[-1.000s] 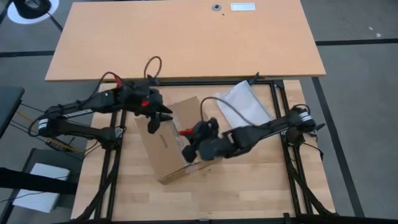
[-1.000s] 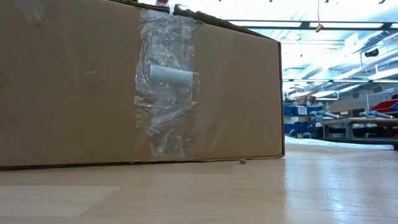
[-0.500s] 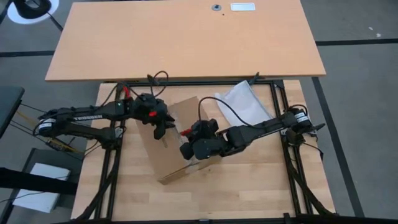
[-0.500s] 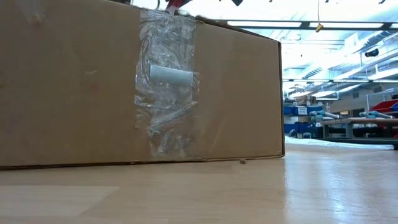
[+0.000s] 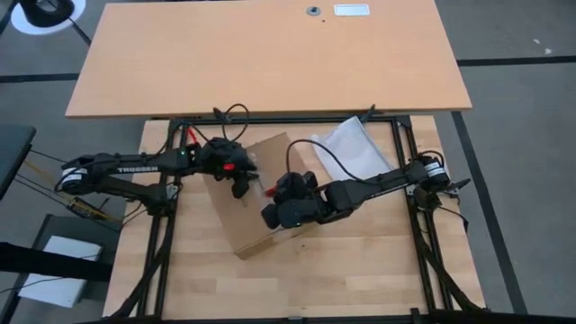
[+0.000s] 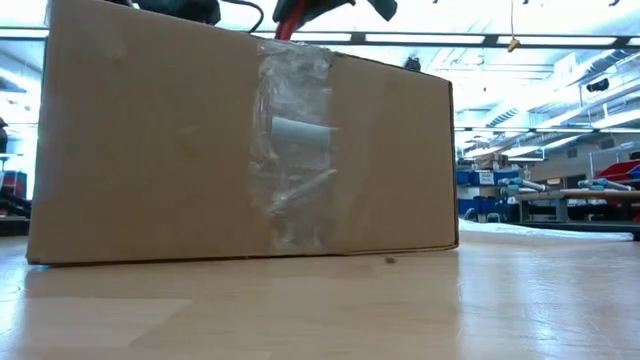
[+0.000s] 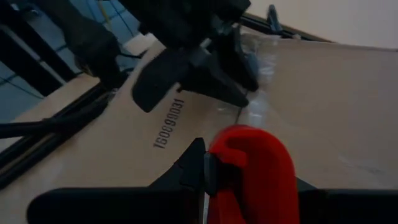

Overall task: Unpack boxes
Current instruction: Open the cardboard box using the cutter

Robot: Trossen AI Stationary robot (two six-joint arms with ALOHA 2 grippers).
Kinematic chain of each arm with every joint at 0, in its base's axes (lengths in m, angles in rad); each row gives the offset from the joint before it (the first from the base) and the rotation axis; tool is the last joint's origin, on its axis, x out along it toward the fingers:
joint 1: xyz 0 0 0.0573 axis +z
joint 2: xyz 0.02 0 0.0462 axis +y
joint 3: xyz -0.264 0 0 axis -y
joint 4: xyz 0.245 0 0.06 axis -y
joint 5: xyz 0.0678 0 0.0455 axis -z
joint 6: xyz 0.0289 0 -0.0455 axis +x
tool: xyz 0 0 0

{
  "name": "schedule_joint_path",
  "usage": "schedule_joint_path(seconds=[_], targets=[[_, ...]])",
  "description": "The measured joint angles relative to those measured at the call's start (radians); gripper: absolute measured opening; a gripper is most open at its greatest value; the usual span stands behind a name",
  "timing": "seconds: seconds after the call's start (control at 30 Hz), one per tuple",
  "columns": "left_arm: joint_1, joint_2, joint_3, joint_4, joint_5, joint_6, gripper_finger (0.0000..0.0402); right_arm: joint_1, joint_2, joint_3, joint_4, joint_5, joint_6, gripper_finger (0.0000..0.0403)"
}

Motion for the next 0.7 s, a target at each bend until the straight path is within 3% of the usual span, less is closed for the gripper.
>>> schedule_joint_path(seconds=[0.37, 0.7], targets=[[0.022, 0.001, -0.002, 0.010, 0.011, -0.026, 0.0156, 0.001, 0.000, 0.000, -0.055, -0.026, 0.035, 0.0058], [0.029, 0.003, -0.003, 0.017, -0.005, -0.028, 0.0156, 0.003, 0.013, 0.001, -0.073, -0.128, 0.137, 0.0058]])
